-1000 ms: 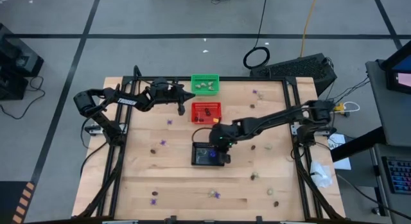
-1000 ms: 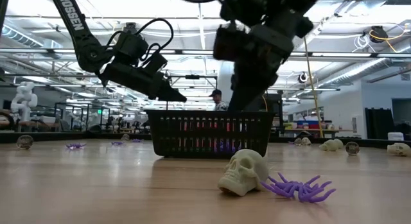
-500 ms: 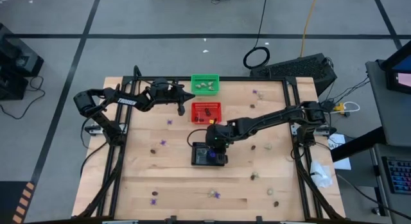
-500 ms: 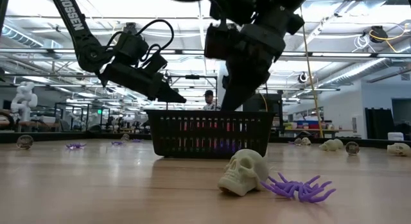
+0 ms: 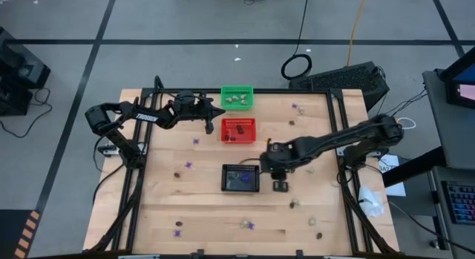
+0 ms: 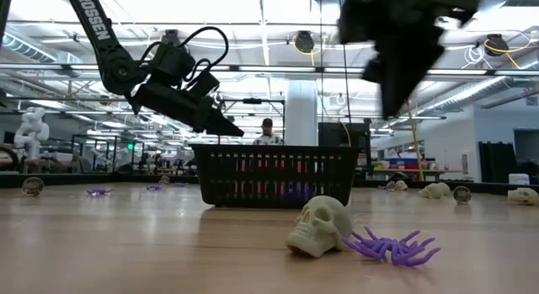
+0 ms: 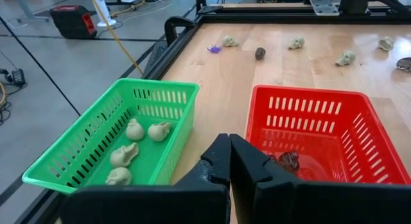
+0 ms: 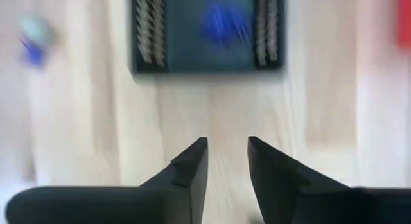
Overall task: Sort Halloween decoration
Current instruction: Put the black skull toy into the red basket
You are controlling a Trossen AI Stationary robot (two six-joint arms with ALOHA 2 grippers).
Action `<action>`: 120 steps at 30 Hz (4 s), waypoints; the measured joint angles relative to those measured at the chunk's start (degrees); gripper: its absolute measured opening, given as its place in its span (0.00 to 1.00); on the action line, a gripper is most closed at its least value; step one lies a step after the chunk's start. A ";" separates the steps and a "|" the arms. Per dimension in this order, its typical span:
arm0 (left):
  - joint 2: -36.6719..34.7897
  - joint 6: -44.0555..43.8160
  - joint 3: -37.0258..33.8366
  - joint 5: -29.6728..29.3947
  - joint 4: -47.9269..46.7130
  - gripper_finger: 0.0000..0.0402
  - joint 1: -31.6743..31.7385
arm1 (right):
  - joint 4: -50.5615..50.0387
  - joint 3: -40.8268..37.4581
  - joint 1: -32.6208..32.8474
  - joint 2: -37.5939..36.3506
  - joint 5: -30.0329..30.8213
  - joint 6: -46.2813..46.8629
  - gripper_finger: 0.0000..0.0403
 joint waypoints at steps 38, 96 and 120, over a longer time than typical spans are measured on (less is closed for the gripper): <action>0.00 0.17 0.02 -0.09 -1.22 0.00 -0.02 | 3.00 -20.83 -1.76 -2.29 1.82 -20.75 0.40; -0.02 0.17 0.02 -0.22 -1.22 0.00 -0.02 | 12.62 -6.70 -10.53 -2.24 1.56 -15.71 0.13; -0.02 1.18 0.02 -0.20 -1.37 0.00 -0.10 | 2.15 26.95 -28.14 29.67 1.10 -24.96 0.13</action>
